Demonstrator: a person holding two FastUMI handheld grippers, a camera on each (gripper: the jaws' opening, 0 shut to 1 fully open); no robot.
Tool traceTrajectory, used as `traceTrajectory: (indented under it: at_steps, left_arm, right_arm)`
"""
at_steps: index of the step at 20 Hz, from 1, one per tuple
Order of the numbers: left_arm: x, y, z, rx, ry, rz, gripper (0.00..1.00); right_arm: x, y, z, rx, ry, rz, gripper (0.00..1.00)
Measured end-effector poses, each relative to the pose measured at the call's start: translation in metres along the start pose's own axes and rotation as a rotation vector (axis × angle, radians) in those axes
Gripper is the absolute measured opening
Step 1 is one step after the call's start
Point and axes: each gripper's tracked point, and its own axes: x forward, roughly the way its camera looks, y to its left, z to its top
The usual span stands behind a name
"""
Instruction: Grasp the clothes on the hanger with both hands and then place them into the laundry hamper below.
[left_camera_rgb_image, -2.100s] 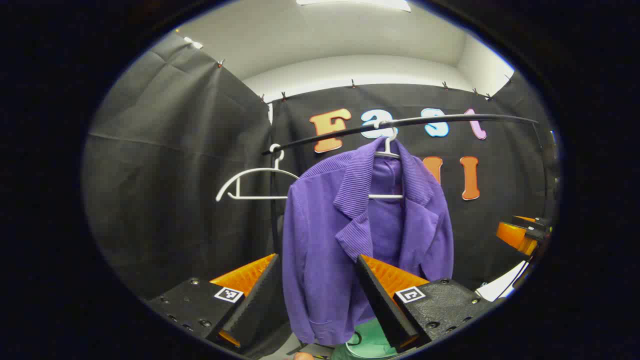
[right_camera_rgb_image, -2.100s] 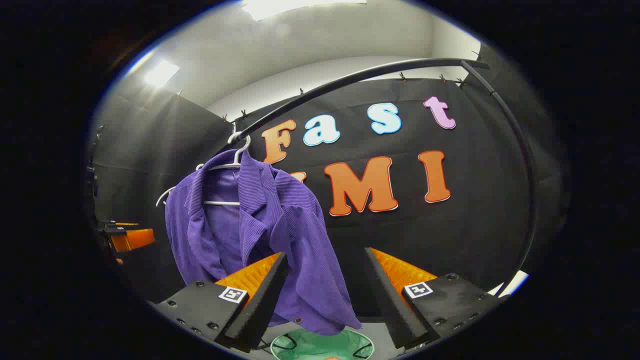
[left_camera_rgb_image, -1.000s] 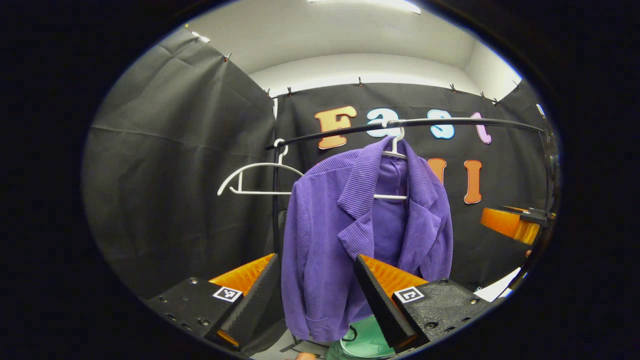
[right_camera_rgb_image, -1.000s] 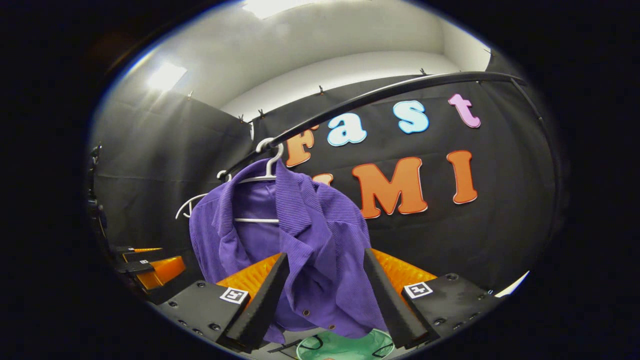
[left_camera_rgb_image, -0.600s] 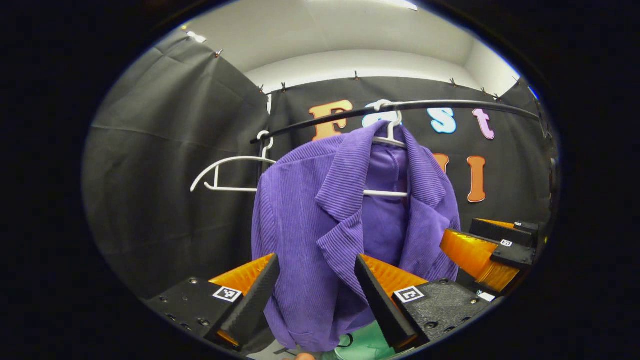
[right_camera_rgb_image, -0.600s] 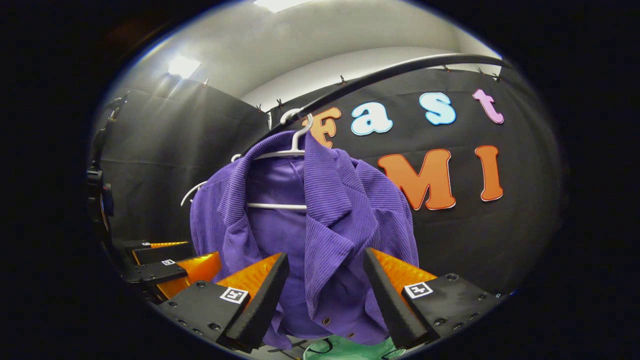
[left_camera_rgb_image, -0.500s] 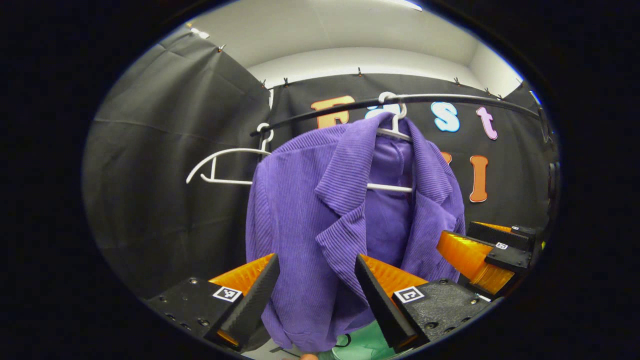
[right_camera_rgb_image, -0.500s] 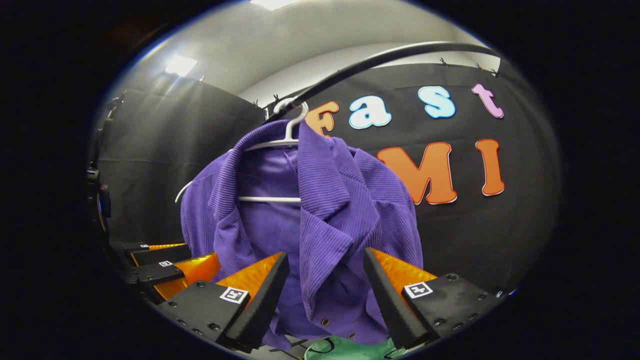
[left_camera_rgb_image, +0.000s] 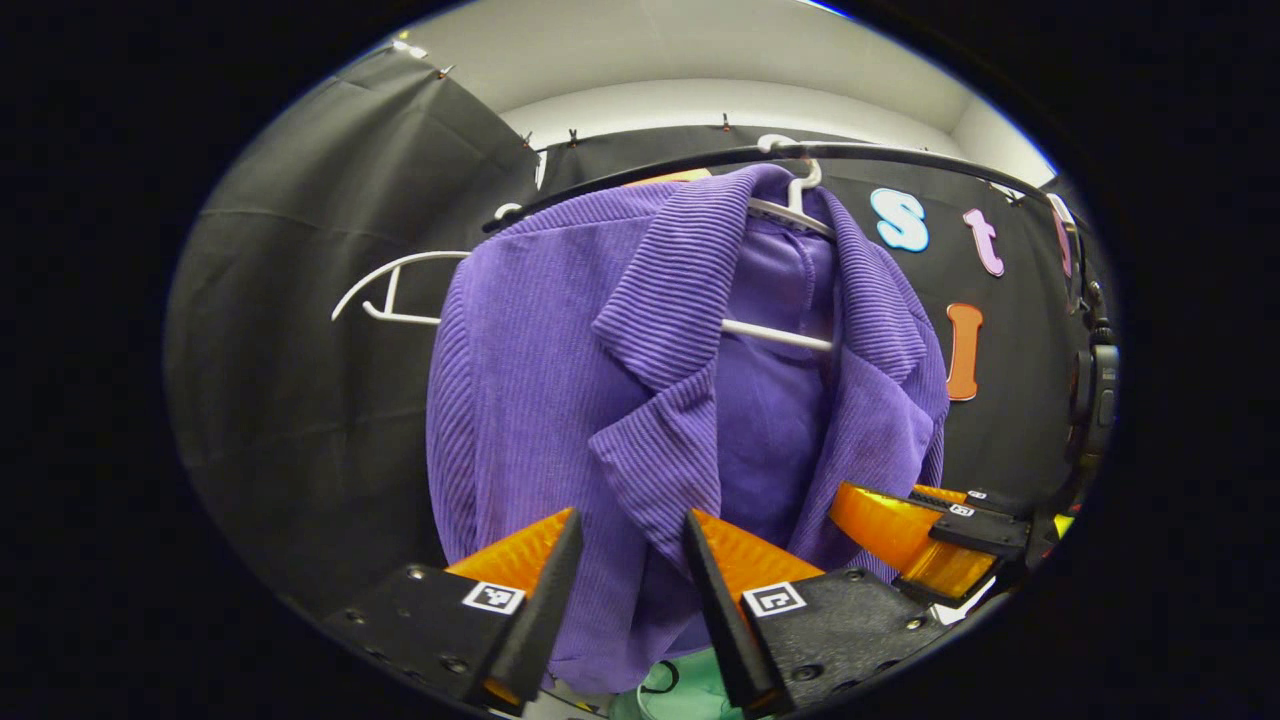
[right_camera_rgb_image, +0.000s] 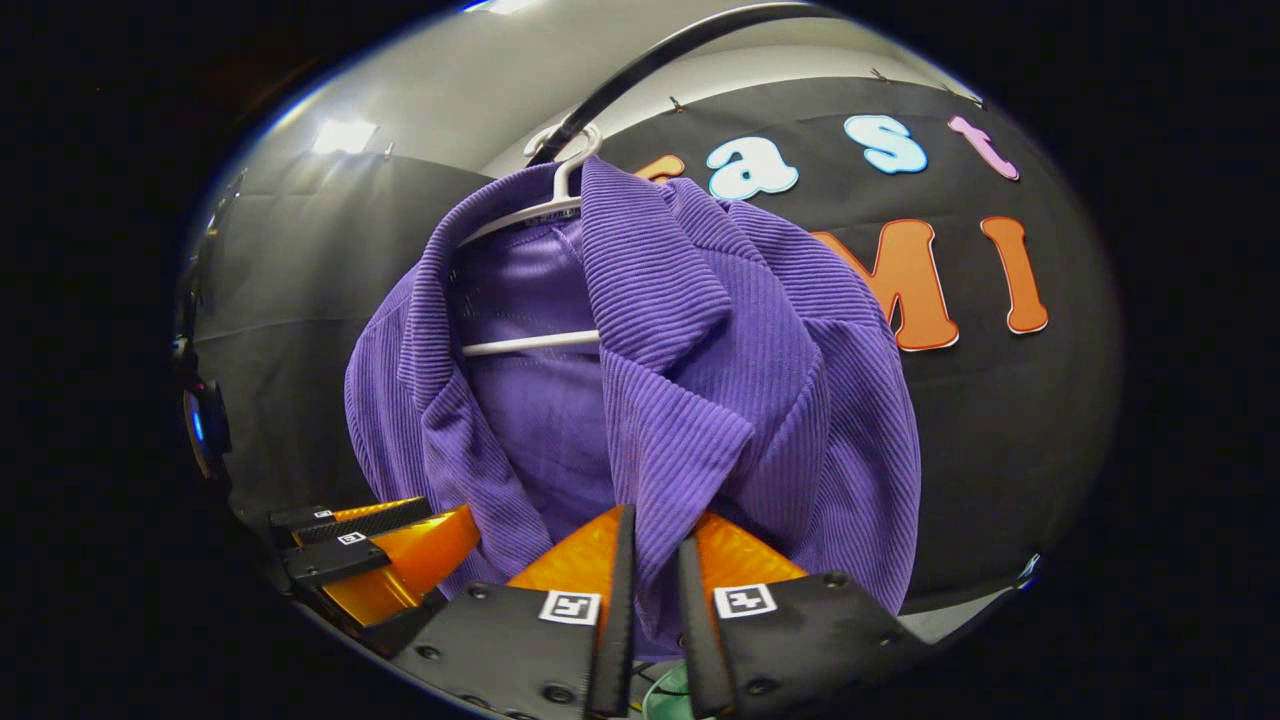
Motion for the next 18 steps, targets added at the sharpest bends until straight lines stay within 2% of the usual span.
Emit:
traceTrajectory:
  at_steps: [1,2,3,4,5,8,10,14,15,16,18]
  left_arm:
    - [0.002,-0.019,0.000,-0.003,0.004,-0.116,0.46]
    - [-0.004,-0.025,0.000,-0.016,0.009,-0.150,0.31]
    - [-0.004,-0.018,-0.001,-0.031,0.014,-0.116,0.15]
    - [-0.008,-0.013,0.008,-0.030,-0.021,-0.130,0.00]
    - [-0.011,-0.005,0.020,-0.009,-0.058,-0.093,0.00]
    - [-0.042,0.034,0.062,0.076,-0.175,0.018,0.00]
    - [-0.055,0.028,0.076,0.057,-0.193,0.003,0.00]
    - [-0.054,-0.008,0.041,0.010,-0.066,-0.110,0.00]
    - [-0.050,-0.017,0.030,-0.006,-0.032,-0.135,0.00]
    - [-0.050,-0.024,0.020,-0.018,-0.001,-0.155,0.22]
    - [-0.045,-0.024,0.009,-0.038,0.014,-0.148,0.66]
  right_arm:
    - [-0.002,0.000,0.003,0.007,-0.006,0.000,0.08]
    - [-0.010,0.000,0.004,0.006,-0.005,0.006,0.18]
    - [-0.014,-0.001,0.009,-0.011,-0.011,0.011,0.01]
    - [-0.021,-0.009,0.017,-0.037,-0.030,-0.005,0.01]
    - [-0.028,-0.019,0.028,-0.068,-0.054,-0.031,0.08]
    - [-0.051,-0.044,0.060,-0.124,-0.127,-0.108,0.08]
    - [-0.064,-0.053,0.074,-0.114,-0.151,-0.133,0.08]
    - [-0.085,-0.059,0.089,-0.110,-0.173,-0.149,0.08]
    - [-0.088,-0.058,0.093,-0.114,-0.180,-0.149,0.08]
    - [-0.092,-0.055,0.095,-0.118,-0.186,-0.144,0.08]
    - [-0.098,-0.050,0.098,-0.135,-0.195,-0.136,0.08]
